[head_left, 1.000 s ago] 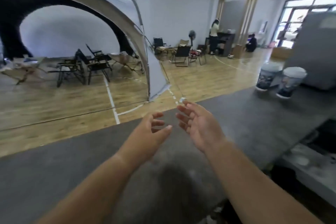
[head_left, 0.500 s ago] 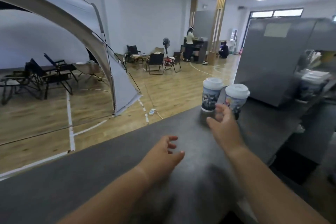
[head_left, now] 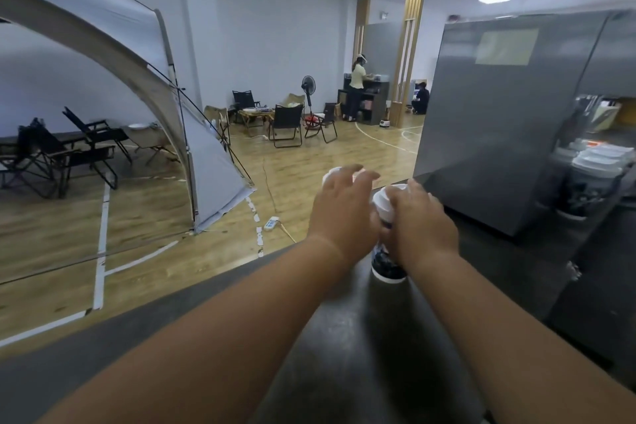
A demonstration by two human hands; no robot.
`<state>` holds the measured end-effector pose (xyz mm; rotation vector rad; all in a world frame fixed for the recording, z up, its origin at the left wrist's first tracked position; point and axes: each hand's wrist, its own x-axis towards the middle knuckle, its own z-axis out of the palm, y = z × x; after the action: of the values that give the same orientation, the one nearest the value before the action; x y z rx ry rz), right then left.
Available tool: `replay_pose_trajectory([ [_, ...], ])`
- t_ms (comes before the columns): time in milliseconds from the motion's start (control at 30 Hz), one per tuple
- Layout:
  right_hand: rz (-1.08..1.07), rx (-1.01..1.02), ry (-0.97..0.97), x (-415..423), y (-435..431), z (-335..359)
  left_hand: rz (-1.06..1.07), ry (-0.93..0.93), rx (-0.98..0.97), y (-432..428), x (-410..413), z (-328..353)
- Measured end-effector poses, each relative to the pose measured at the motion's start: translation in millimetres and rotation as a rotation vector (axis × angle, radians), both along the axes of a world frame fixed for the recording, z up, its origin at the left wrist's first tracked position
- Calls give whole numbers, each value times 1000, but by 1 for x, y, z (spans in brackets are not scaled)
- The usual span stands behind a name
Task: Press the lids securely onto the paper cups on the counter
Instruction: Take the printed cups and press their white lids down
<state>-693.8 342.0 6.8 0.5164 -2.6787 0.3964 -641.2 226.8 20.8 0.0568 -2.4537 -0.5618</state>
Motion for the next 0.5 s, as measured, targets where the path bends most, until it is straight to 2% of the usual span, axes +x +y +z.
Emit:
replay_pose_trajectory([
  [67, 11, 11, 0, -2, 1, -1, 108, 2, -126, -6, -19, 7],
  [233, 16, -6, -29, -1, 0, -3, 145, -310, 26, -25, -59, 2],
  [333, 13, -1, -30, -3, 1, -4, 120, -284, -51, -32, -64, -10],
  [500, -1, 22, -28, -7, 3, -3, 93, -276, -54, -33, -57, -4],
])
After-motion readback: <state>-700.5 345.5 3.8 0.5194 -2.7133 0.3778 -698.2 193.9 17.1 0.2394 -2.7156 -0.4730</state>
